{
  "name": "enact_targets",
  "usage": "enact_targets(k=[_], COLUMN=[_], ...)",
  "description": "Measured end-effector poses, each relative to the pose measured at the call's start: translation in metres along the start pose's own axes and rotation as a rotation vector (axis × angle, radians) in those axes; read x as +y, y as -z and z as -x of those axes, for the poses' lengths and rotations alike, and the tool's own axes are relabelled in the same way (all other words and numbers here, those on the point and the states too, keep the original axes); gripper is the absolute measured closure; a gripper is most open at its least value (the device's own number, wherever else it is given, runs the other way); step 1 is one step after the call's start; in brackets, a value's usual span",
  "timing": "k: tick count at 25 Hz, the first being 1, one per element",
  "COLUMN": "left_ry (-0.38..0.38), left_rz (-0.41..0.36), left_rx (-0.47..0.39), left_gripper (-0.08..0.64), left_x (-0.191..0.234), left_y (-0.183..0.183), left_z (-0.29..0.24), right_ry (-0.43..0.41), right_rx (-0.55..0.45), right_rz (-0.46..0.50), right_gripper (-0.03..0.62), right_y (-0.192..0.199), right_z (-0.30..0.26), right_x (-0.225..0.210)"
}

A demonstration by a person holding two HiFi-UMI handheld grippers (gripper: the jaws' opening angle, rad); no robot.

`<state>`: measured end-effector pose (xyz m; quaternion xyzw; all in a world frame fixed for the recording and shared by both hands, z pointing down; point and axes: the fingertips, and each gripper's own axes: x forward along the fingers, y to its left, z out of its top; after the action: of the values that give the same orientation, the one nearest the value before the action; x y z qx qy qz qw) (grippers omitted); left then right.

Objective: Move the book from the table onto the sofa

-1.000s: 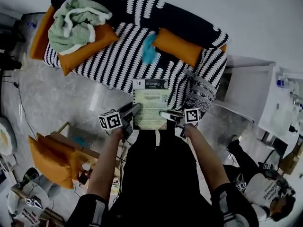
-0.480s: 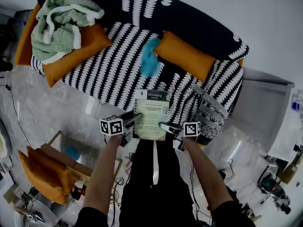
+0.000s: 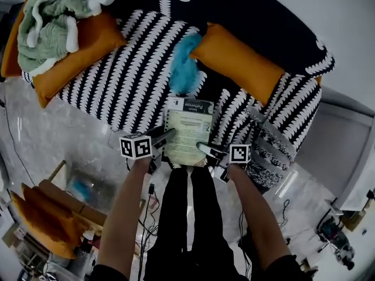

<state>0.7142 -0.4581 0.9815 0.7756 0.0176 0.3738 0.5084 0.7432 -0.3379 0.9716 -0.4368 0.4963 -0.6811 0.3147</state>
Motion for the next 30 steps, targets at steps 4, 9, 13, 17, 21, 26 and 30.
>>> enact_targets(k=[4,9,13,17,21,26,30], left_ry=[-0.204,-0.223,-0.269,-0.270,-0.272,-0.183,-0.045], left_rz=[-0.135,-0.091,-0.044,-0.043,-0.022,0.037,0.050], left_rx=[0.098,0.100,0.109,0.124,0.100,0.041,0.010], left_gripper=[0.350,0.350,0.350,0.351,0.351,0.382,0.454], left_x=[0.024,0.032,0.038,0.031,0.019,-0.026,-0.082], left_y=[0.009,0.013,0.020,0.023,0.022,0.028,0.048], left_z=[-0.014,-0.023,-0.022,-0.019,-0.005,0.026,0.066], right_ry=[0.163,0.356,0.536,0.628,0.576,0.502,0.464], right_rx=[0.074,0.071,-0.027,-0.127,-0.136,-0.065,0.028], right_rz=[0.176,0.336,0.477,0.511,0.525,0.521,0.537], right_gripper=[0.416,0.367,0.331,0.331,0.331,0.331,0.331], right_y=[-0.003,-0.011,-0.027,-0.038,-0.025,0.019,0.064], right_z=[-0.011,-0.016,0.002,0.020,0.028,0.037,0.046], right_x=[-0.023,-0.044,-0.050,-0.048,-0.027,0.009,0.048])
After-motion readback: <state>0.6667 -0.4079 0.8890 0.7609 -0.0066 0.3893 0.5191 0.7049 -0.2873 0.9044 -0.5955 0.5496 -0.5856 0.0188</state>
